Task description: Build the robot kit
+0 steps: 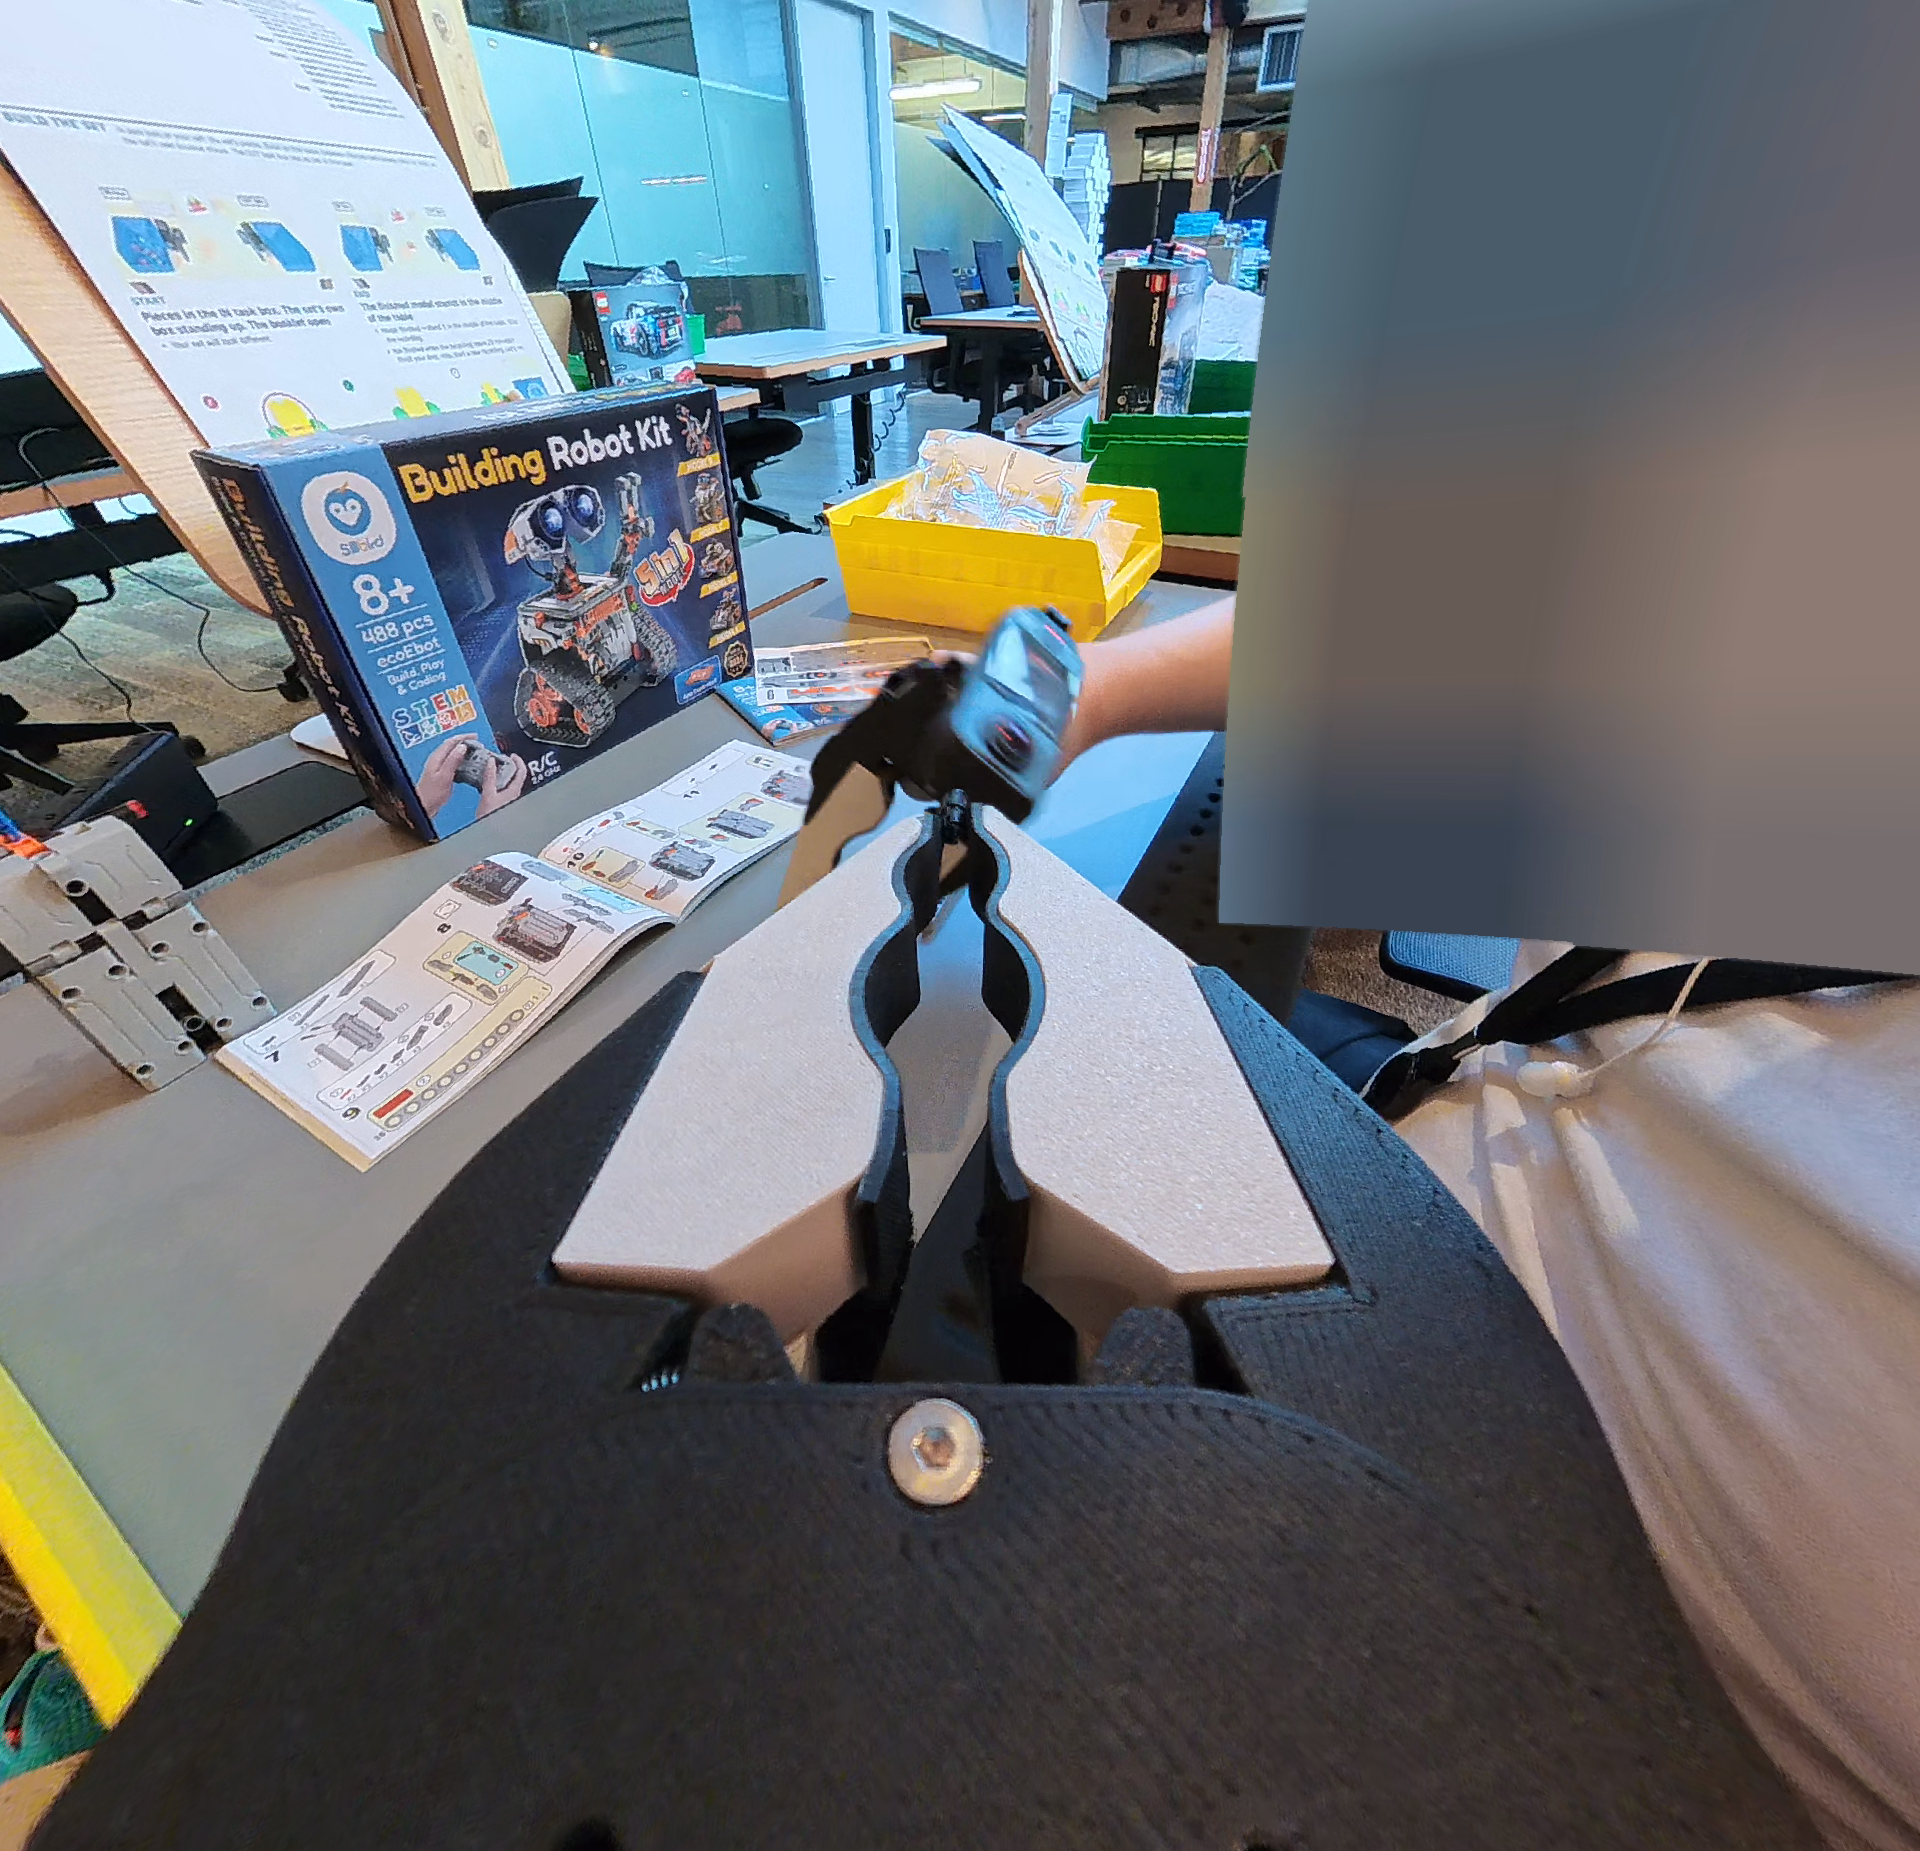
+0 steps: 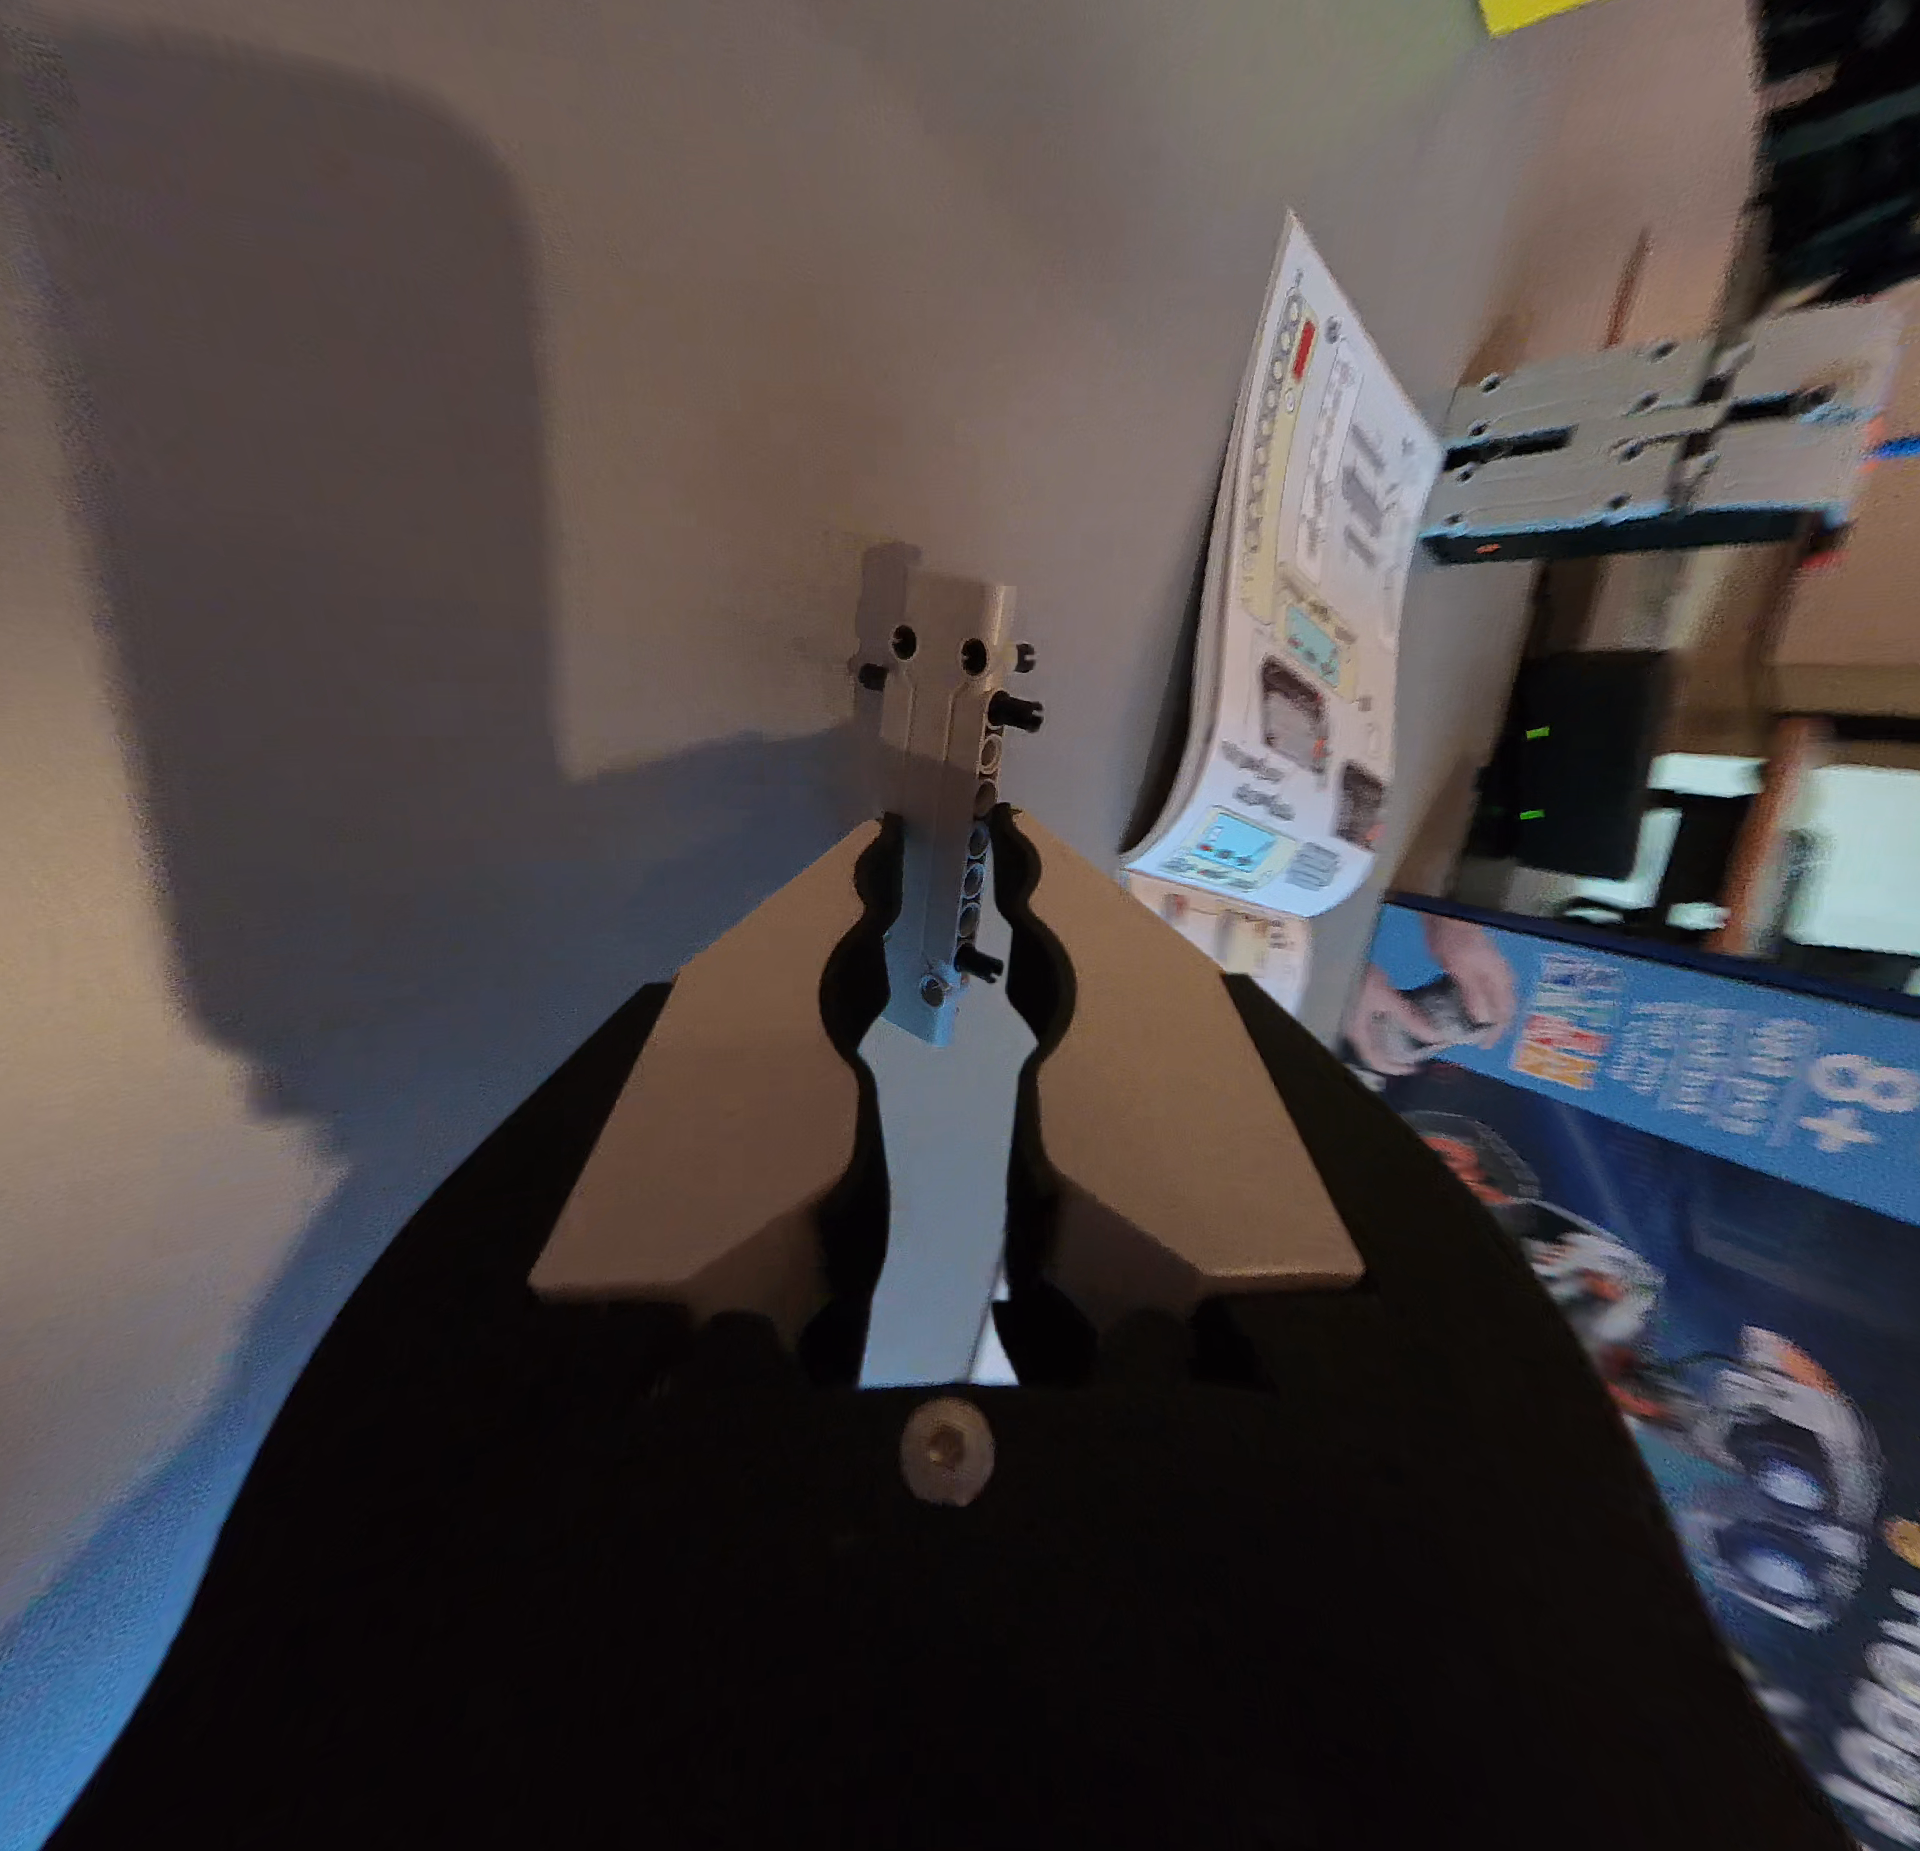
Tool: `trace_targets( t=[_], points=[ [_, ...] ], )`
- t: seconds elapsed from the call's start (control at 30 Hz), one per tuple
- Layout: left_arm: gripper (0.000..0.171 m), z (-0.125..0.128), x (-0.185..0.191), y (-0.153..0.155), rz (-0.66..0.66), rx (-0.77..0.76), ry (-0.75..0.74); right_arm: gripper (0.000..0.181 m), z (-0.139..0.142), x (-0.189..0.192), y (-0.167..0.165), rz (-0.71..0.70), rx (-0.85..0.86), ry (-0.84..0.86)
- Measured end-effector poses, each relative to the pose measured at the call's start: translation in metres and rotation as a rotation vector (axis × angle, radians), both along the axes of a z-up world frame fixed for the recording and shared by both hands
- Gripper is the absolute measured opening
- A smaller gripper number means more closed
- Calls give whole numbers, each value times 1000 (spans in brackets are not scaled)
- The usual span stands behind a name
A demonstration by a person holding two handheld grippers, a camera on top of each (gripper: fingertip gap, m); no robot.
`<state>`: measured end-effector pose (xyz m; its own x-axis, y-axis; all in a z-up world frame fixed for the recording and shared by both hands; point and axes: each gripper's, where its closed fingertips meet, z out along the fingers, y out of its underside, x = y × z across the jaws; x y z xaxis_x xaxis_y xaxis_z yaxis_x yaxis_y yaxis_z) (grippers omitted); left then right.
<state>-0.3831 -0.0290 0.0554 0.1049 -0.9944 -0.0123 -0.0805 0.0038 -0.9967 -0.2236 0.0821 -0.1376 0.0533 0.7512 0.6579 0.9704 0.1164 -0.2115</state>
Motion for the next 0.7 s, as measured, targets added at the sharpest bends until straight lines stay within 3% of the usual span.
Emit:
trace_targets(
  t=[0.1,0.5,0.7],
  points=[
    [2,0,0,2,4,-4,-1,17,-4,1,-1,45,85,-82],
    [2,2,1,0,8,5,4,17,-5,-3,-14,23,-68,58],
    [2,1,1,1,8,2,4,16,-3,3,-15,54,38,-8]
  ],
)
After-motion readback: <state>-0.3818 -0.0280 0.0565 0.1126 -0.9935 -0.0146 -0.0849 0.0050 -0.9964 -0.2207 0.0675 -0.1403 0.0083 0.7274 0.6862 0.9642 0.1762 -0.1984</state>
